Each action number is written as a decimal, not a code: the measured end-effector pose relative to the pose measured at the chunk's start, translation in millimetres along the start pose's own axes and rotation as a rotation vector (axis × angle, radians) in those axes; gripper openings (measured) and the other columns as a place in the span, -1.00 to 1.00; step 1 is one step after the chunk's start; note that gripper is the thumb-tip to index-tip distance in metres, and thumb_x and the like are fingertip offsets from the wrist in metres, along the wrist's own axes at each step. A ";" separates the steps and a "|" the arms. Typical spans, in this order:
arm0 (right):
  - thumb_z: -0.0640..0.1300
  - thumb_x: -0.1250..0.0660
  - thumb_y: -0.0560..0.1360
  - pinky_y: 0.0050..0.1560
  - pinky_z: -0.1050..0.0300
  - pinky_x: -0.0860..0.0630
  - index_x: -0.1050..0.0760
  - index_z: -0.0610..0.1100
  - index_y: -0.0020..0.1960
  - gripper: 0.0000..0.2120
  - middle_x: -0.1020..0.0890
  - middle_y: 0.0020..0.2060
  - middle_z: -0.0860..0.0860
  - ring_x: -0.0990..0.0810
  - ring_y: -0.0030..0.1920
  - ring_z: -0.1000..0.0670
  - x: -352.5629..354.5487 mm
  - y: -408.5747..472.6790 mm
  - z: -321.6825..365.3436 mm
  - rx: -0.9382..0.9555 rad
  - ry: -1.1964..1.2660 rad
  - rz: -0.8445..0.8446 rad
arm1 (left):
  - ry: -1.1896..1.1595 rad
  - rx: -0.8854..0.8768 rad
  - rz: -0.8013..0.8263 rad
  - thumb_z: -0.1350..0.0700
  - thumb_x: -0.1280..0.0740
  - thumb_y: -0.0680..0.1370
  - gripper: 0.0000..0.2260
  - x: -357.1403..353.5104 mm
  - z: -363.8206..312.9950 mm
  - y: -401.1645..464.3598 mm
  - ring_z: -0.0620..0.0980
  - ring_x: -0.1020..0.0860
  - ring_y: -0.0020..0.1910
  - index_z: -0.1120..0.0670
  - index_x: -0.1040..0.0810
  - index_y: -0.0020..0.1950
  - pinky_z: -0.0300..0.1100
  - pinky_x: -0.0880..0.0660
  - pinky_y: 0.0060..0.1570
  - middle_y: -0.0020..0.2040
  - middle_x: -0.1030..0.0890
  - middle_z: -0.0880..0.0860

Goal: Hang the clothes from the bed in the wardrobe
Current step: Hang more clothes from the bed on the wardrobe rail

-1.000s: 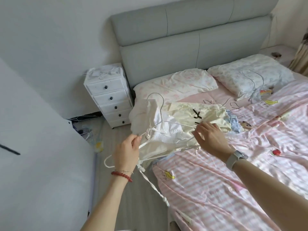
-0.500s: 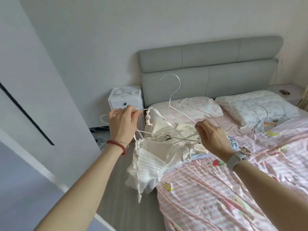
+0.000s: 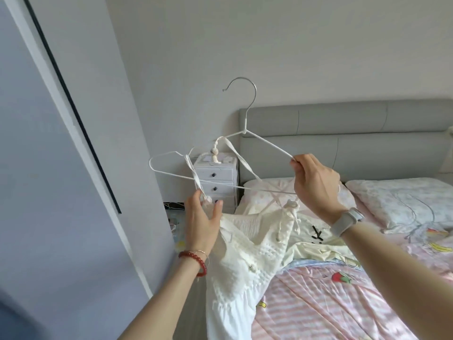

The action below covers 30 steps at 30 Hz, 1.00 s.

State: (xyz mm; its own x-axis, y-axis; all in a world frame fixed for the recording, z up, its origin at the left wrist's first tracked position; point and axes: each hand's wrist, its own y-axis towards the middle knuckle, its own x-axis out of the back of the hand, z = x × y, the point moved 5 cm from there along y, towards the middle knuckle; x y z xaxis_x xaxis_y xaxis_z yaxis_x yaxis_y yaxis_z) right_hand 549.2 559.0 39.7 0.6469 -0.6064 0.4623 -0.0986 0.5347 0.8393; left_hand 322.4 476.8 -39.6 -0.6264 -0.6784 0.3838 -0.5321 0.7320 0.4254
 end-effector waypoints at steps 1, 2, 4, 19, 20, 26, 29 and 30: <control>-0.22 -0.16 0.56 -0.36 0.07 -0.32 -0.51 -0.22 -0.09 -0.83 -0.60 -0.19 -0.11 -0.55 -0.34 -0.24 -0.8 -3.3 1.5 -0.020 0.003 0.017 | -0.008 0.038 0.007 0.06 -0.35 0.50 -0.62 -1.2 4.2 -5.7 0.05 -0.47 0.08 0.21 -0.39 0.24 -0.10 -0.43 0.07 0.11 -0.49 0.13; -0.22 -0.16 0.56 -0.35 0.04 -0.35 -0.51 -0.21 -0.09 -0.84 -0.61 -0.17 -0.12 -0.55 -0.32 -0.25 -1.3 -6.9 2.0 -0.042 0.004 0.033 | -0.014 0.068 0.004 0.07 -0.35 0.50 -0.64 -0.1 8.3 -9.7 0.07 -0.48 0.07 0.19 -0.41 0.22 -0.09 -0.44 0.05 0.09 -0.51 0.12; -0.22 -0.16 0.56 -0.32 0.00 -0.38 -0.51 -0.21 -0.09 -0.83 -0.61 -0.17 -0.12 -0.54 -0.31 -0.27 -0.8 -15.1 2.9 -0.076 0.002 0.057 | 0.016 0.095 -0.029 0.11 -0.30 0.53 -0.78 8.6 17.0 -13.0 0.14 -0.52 0.01 0.19 -0.47 0.11 -0.11 -0.40 -0.08 0.00 -0.57 0.14; -0.25 -0.22 0.53 -0.30 0.08 -0.32 -0.46 -0.25 -0.04 -0.92 -0.49 -0.39 0.00 -0.47 -0.35 -0.14 42.7 -75.4 43.3 0.042 0.212 0.552 | 0.231 0.006 -0.110 0.11 -0.30 0.53 -0.85 51.1 45.5 -21.0 0.19 -0.56 -0.07 0.12 -0.63 0.01 -0.12 -0.34 -0.13 -0.08 -0.65 0.16; -0.26 -0.21 0.53 -0.28 0.02 -0.37 -0.45 -0.26 -0.05 -0.92 -0.48 -0.39 0.00 -0.47 -0.34 -0.14 39.6 -80.1 48.5 0.002 0.270 0.572 | 0.242 0.022 -0.104 0.12 -0.29 0.54 -0.84 49.8 50.5 -29.0 0.15 -0.54 -0.01 0.10 -0.62 0.04 -0.12 -0.33 -0.10 0.00 -0.63 0.13; -0.24 -0.18 0.55 -0.29 0.07 -0.40 -0.40 -0.19 -0.13 -0.91 -0.51 -0.45 0.01 -0.49 -0.43 0.08 21.1 -77.9 77.6 -0.209 0.467 0.561 | 0.144 0.078 -0.118 0.08 -0.29 0.52 -0.67 50.9 61.5 -87.5 0.15 -0.38 0.21 0.15 -0.42 0.25 0.09 -0.36 0.17 0.20 -0.44 0.14; -0.22 -0.16 0.56 -0.39 0.22 -0.29 -0.38 -0.20 -0.15 -0.88 -0.50 -0.45 0.01 -0.40 -0.55 0.21 18.5 -63.0 91.3 -0.270 0.572 0.482 | 0.028 -0.012 0.019 0.13 -0.34 0.50 -0.69 39.4 62.3 -115.3 0.11 -0.45 0.13 0.19 -0.43 0.21 -0.07 -0.41 0.14 0.10 -0.46 0.11; -0.22 -0.17 0.56 -0.38 0.22 -0.29 -0.38 -0.20 -0.15 -0.88 -0.50 -0.46 0.00 -0.39 -0.57 0.21 18.1 -57.6 95.9 -0.285 0.600 0.455 | 0.002 -0.032 0.084 0.12 -0.36 0.49 -0.68 32.1 62.0 -123.4 0.08 -0.45 0.12 0.17 -0.43 0.20 -0.23 -0.36 0.12 0.08 -0.45 0.06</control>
State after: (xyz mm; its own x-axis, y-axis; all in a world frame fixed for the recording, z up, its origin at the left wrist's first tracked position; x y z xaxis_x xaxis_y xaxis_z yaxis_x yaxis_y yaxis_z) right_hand 494.1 460.7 27.1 0.8938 0.0827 0.4409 -0.3053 0.8322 0.4628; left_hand 332.6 368.6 -130.5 -0.6673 -0.6145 0.4208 -0.4589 0.7843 0.4175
